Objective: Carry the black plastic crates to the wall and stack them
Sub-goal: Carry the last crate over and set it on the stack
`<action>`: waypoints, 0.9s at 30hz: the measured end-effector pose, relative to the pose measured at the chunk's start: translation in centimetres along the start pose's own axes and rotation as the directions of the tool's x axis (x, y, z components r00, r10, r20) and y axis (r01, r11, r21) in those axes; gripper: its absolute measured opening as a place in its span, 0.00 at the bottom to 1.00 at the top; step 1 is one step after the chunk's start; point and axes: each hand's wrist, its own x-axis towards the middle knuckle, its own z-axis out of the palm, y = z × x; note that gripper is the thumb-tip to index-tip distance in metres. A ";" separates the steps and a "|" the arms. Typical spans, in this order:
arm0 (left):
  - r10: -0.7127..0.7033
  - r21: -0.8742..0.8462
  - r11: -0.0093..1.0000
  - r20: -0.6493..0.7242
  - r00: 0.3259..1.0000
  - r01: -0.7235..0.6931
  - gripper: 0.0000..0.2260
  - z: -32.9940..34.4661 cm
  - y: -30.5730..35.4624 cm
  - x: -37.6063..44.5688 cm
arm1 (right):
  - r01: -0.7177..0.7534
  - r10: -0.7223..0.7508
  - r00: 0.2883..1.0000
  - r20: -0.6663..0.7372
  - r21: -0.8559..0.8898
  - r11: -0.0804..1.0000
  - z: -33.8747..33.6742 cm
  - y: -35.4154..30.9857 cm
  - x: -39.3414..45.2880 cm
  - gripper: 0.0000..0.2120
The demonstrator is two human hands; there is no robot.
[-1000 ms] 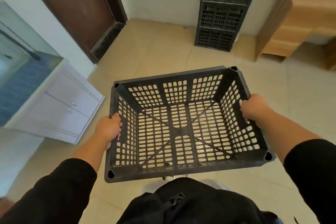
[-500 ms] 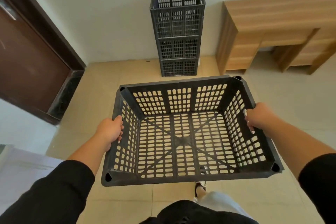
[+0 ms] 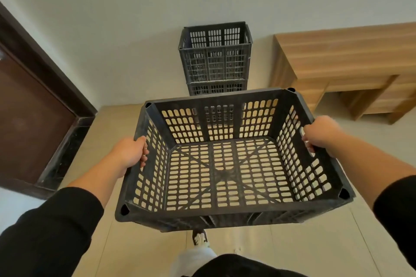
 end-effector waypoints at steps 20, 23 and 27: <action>0.177 -0.057 0.983 0.085 0.981 -0.173 0.20 -9.1 29.2 27.0 | -0.020 0.016 1.000 0.026 0.189 0.982 -6.0 -27.8 18.7 0.09; 0.191 -0.055 0.981 0.070 0.979 -0.187 0.20 -9.3 33.7 30.2 | 0.031 -0.034 0.999 0.017 0.158 0.987 -7.8 -31.9 22.6 0.08; 0.171 -0.072 0.983 0.054 0.984 -0.167 0.20 -9.3 39.7 34.4 | 0.117 -0.121 0.992 0.023 0.140 0.983 -10.7 -37.1 28.2 0.11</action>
